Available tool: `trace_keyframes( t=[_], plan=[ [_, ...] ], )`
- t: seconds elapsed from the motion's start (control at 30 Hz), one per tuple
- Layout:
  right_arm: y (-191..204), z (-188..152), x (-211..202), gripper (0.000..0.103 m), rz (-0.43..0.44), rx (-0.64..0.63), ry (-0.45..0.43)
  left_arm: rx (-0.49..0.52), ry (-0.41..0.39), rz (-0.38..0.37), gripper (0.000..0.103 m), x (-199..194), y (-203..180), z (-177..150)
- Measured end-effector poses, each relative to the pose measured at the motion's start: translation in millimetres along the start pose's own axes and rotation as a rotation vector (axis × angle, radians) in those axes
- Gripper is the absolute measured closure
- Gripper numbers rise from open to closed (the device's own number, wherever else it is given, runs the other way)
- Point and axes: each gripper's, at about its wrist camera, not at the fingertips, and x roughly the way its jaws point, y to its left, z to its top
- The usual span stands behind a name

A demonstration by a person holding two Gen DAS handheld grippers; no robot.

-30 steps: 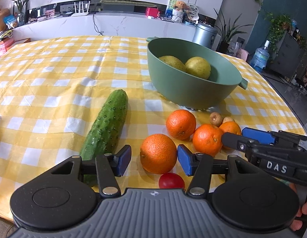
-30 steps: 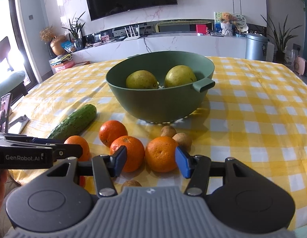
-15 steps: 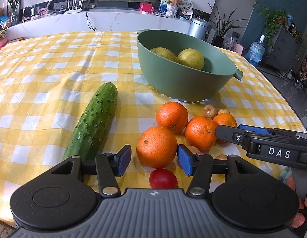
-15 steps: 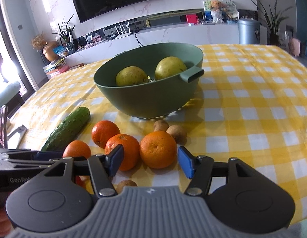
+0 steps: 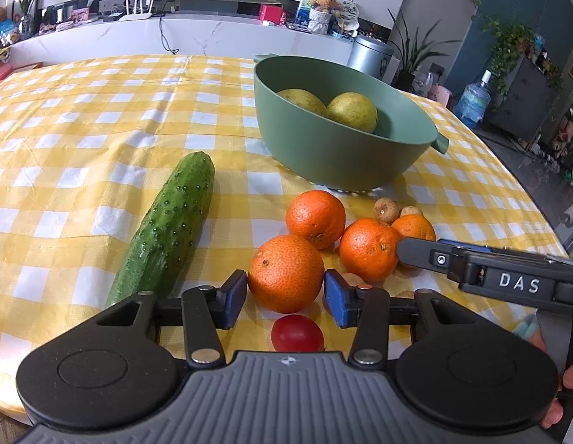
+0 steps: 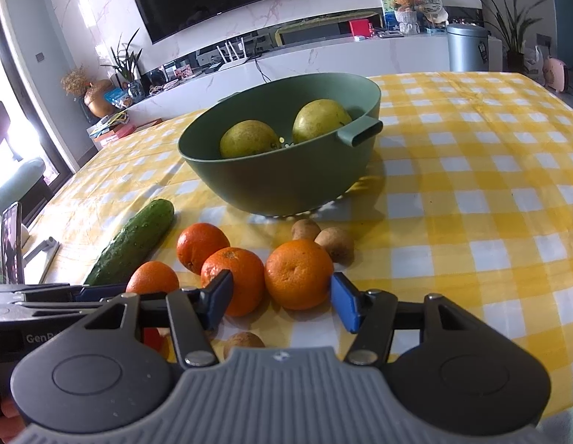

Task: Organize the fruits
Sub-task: 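Withdraw both tools from the colander toward the oranges, then grasp an orange with the right tool while the left tool grasps another orange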

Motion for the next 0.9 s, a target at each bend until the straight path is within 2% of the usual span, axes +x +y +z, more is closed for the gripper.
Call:
trace_keyframes(
  t=[0.17,0.37,0.5,0.6,0.9],
  plan=[
    [-19,3,2,0.047,0.024,0.142,0.0,-0.053,-0.003,-0.023,0.05,2,6,3],
    [-27,4,6,0.053,0.052,0.221,0.004,-0.103,0.011,-0.049,0.047,10,8,6],
    [-28,5,11,0.053,0.061,0.238,0.019,-0.126,0.018,-0.062,0.046,15,8,7],
    [-32,6,13,0.062,0.065,0.26,0.025,-0.119,0.017,-0.068,0.05,15,6,7],
    [-25,6,7,0.063,0.059,0.2,-0.004,-0.099,-0.003,-0.028,0.052,6,2,8]
  ],
)
